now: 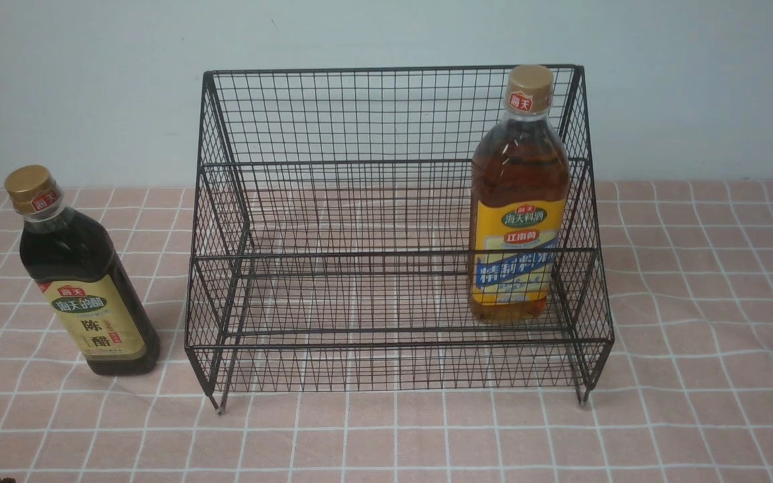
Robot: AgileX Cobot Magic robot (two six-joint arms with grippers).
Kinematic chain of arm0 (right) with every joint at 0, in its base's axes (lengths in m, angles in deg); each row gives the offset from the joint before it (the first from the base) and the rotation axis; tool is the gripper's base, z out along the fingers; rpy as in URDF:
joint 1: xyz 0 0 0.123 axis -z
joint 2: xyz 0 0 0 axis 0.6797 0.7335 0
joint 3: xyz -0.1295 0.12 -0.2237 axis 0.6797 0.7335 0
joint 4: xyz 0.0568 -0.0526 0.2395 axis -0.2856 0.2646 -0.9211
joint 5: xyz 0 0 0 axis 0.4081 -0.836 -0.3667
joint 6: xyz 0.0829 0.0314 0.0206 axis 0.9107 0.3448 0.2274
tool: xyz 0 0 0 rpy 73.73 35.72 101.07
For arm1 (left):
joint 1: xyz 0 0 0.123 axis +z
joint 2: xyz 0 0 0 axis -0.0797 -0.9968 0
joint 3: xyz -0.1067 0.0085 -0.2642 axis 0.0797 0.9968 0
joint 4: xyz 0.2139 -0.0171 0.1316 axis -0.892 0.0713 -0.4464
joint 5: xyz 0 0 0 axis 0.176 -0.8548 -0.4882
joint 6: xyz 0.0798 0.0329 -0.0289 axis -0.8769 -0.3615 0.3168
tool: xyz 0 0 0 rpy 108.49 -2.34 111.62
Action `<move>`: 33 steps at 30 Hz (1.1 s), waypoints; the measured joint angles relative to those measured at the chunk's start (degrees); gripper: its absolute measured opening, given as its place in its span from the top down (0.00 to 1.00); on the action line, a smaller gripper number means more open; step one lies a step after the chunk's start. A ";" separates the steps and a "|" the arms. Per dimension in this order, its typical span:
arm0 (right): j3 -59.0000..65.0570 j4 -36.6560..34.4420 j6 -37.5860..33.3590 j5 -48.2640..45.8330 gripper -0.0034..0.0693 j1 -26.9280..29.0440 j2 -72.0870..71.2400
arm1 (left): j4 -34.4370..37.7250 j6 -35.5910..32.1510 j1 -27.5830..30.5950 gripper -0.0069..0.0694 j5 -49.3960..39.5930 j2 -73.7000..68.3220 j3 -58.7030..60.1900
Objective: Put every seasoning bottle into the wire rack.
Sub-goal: Use the left arm to grab the condiment bottle closest to it
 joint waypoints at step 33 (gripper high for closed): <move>66.44 -2.59 -23.68 29.59 0.97 27.04 -37.05 | 0.00 0.00 0.00 0.92 -0.08 0.00 0.00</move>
